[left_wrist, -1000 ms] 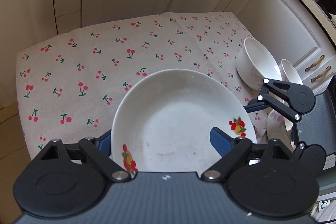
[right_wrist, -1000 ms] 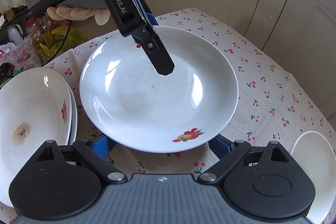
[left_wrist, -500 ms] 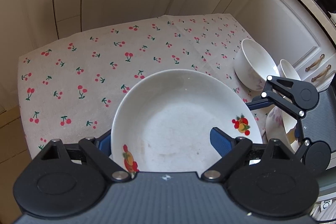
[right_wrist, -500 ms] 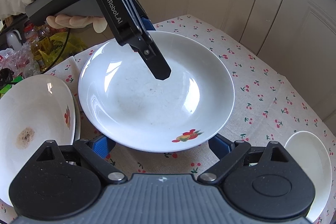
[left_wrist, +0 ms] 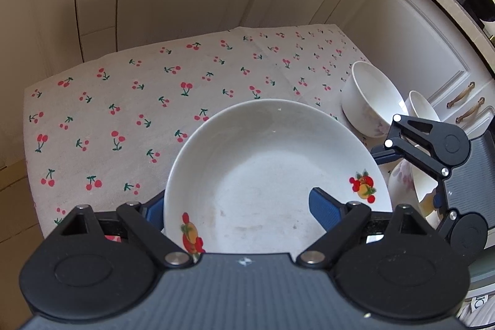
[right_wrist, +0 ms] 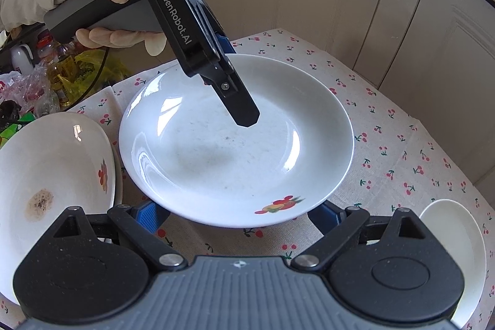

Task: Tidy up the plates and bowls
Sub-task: 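Lift the fruit-decal white plate with the left tool toward the plate stack, then lower the held plate onto the stacked plates with the left tool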

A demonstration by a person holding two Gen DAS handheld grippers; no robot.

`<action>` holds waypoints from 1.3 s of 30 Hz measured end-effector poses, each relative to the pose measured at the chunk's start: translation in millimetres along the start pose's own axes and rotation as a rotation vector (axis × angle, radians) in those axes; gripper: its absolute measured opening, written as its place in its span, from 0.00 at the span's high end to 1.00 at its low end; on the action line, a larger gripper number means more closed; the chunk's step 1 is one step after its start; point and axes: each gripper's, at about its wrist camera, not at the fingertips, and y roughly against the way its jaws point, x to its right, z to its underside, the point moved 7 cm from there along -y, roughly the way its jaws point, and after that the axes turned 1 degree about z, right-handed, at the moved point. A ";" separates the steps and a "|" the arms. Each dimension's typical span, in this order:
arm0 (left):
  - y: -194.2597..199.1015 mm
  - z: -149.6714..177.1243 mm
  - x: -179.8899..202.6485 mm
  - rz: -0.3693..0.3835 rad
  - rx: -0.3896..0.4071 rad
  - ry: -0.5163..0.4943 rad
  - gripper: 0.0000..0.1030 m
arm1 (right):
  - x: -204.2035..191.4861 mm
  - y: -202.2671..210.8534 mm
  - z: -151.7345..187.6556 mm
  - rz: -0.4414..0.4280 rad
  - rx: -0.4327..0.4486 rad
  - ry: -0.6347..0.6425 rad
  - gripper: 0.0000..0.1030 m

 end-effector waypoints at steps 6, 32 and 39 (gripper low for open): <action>2.6 1.1 1.5 -0.001 0.000 -0.003 0.12 | -3.0 4.3 0.1 0.008 0.001 0.006 0.06; 66.4 33.2 45.2 -0.030 0.070 -0.010 0.12 | -49.3 63.0 -5.5 0.012 0.066 0.032 0.06; 86.9 65.4 61.1 -0.044 0.077 -0.009 0.12 | -84.8 78.5 4.6 -0.015 0.081 0.014 0.06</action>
